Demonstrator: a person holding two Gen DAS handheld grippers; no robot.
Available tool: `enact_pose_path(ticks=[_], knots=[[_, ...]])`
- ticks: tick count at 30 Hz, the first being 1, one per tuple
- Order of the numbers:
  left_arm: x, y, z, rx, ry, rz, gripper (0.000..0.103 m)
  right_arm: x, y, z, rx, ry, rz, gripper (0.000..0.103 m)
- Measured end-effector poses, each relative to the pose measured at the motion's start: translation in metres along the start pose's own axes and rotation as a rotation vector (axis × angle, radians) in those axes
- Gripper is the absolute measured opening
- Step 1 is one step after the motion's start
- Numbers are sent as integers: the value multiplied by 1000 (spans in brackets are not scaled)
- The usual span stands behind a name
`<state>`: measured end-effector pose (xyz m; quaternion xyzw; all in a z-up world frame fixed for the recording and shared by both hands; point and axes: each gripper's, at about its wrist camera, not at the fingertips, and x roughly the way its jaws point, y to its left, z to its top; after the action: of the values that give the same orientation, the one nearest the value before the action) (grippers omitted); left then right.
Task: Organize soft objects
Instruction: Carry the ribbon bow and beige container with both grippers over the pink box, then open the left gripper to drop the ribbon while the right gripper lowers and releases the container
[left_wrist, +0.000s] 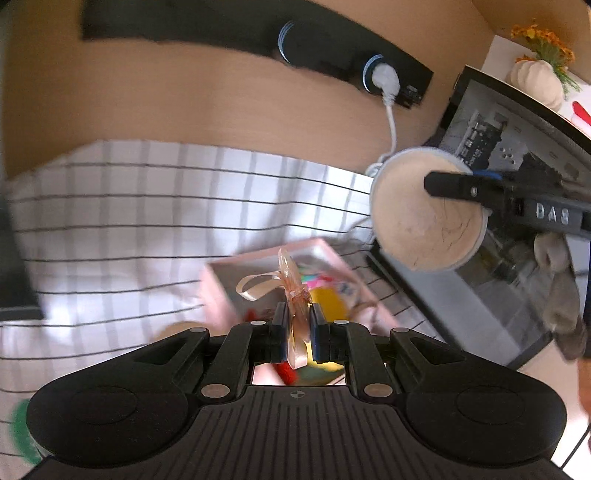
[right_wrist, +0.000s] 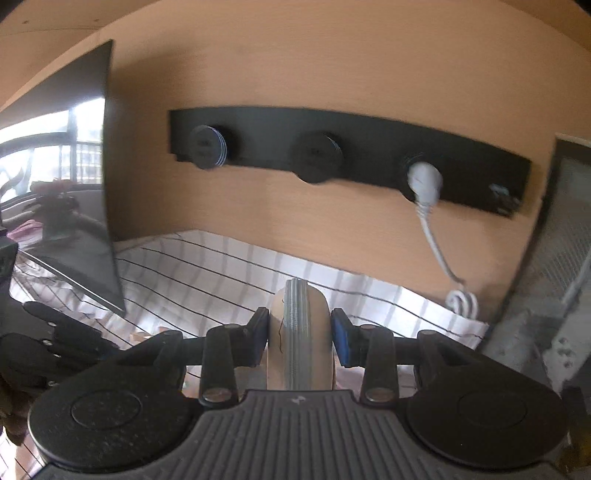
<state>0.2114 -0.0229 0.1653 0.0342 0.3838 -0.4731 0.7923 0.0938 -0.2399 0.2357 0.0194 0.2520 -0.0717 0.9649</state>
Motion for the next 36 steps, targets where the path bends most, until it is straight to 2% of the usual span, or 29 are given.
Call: enact_pose_path(ticks=[7,15,22,24,29,33,36], knots=[[71,-16,21,-118,43,-36,14,25,-36,-23,64,31,0,36],[124,-22,32,-107,98,18,14,51,-62,-28,151,33,29,36],[145,-5,28,-129,163,34,16,82,-54,-24,161,42,78,36],[150,2,26,-150,187,26,22,90,-51,-25,164,51,94,36],[141,5,24,-95,130,86,24,109,-47,-25,180,61,123,36],[135,7,16,-60,119,57,24,133,-44,-23,216,70,187,36],[130,11,13,-90,116,56,24,147,-41,-21,222,81,199,36]])
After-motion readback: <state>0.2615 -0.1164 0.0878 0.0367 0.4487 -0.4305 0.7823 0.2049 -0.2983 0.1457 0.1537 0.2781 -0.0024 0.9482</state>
